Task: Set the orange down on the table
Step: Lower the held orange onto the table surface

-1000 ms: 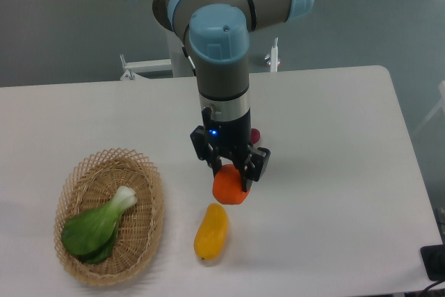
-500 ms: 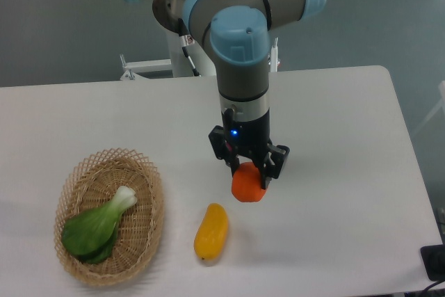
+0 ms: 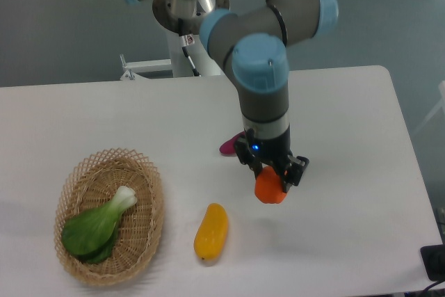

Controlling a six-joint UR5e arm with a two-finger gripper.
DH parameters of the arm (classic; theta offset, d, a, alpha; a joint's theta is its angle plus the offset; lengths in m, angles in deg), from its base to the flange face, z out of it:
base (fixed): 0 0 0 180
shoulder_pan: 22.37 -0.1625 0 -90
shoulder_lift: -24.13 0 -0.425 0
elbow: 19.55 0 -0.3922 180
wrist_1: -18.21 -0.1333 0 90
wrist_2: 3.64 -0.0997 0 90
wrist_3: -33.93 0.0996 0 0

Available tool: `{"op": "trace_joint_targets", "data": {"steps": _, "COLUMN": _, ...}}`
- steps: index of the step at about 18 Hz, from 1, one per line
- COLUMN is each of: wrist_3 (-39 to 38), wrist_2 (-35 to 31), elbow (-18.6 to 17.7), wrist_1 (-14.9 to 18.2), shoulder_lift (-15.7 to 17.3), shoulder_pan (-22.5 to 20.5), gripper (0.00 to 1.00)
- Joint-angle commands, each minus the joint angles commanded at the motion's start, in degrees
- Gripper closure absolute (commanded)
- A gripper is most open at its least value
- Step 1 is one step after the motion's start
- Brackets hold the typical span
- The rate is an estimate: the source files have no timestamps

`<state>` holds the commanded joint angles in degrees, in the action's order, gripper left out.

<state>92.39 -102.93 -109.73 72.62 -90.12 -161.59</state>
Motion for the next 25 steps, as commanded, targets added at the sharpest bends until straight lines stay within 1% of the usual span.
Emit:
{"op": "trace_joint_targets", "data": {"steps": 3, "wrist_3": -1.67, "wrist_2": -0.98, "elbow": -0.87, "wrist_1": -3.16, "shoulder_lift": -2.64, "shoulder_pan": 0.09, "gripper": 0.45}}
{"op": "trace_joint_targets", "data": {"steps": 5, "wrist_3": -1.32, "wrist_2": -2.99, "elbow": -2.28, "wrist_1": -3.69, "shoulder_lift": -4.05, "shoulder_pan": 0.18, "gripper": 0.45}}
{"op": "trace_joint_targets", "data": {"steps": 6, "wrist_3": -1.15, "wrist_2": -4.22, "elbow": -2.46, "wrist_1": -3.96, "shoulder_lift": -4.49, "shoulder_pan": 0.35, "gripper": 0.45}}
{"op": "trace_joint_targets", "data": {"steps": 9, "wrist_3": -1.32, "wrist_2": -4.68, "elbow": -2.72, "wrist_1": -3.96, "shoulder_lift": -6.51, "shoulder_pan": 1.40, "gripper": 0.45}}
{"op": "trace_joint_targets", "data": {"steps": 15, "wrist_3": -1.67, "wrist_2": -4.59, "elbow": -2.81, "wrist_1": -3.87, "shoulder_lift": -6.96, "shoulder_pan": 1.49, "gripper": 0.45}}
{"op": "trace_joint_targets", "data": {"steps": 17, "wrist_3": -1.59, "wrist_2": -4.59, "elbow": -2.99, "wrist_1": -3.87, "shoulder_lift": -7.31, "shoulder_pan": 2.11, "gripper": 0.44}}
{"op": "trace_joint_targets", "data": {"steps": 20, "wrist_3": -1.76, "wrist_2": -4.59, "elbow": -2.99, "wrist_1": -3.78, "shoulder_lift": -7.31, "shoulder_pan": 2.11, "gripper": 0.43}}
{"op": "trace_joint_targets", "data": {"steps": 21, "wrist_3": -1.68, "wrist_2": -4.59, "elbow": -2.99, "wrist_1": -3.87, "shoulder_lift": -7.31, "shoulder_pan": 2.11, "gripper": 0.39}}
{"op": "trace_joint_targets", "data": {"steps": 25, "wrist_3": -1.68, "wrist_2": -4.59, "elbow": -3.07, "wrist_1": -3.87, "shoulder_lift": -7.31, "shoulder_pan": 2.11, "gripper": 0.38}}
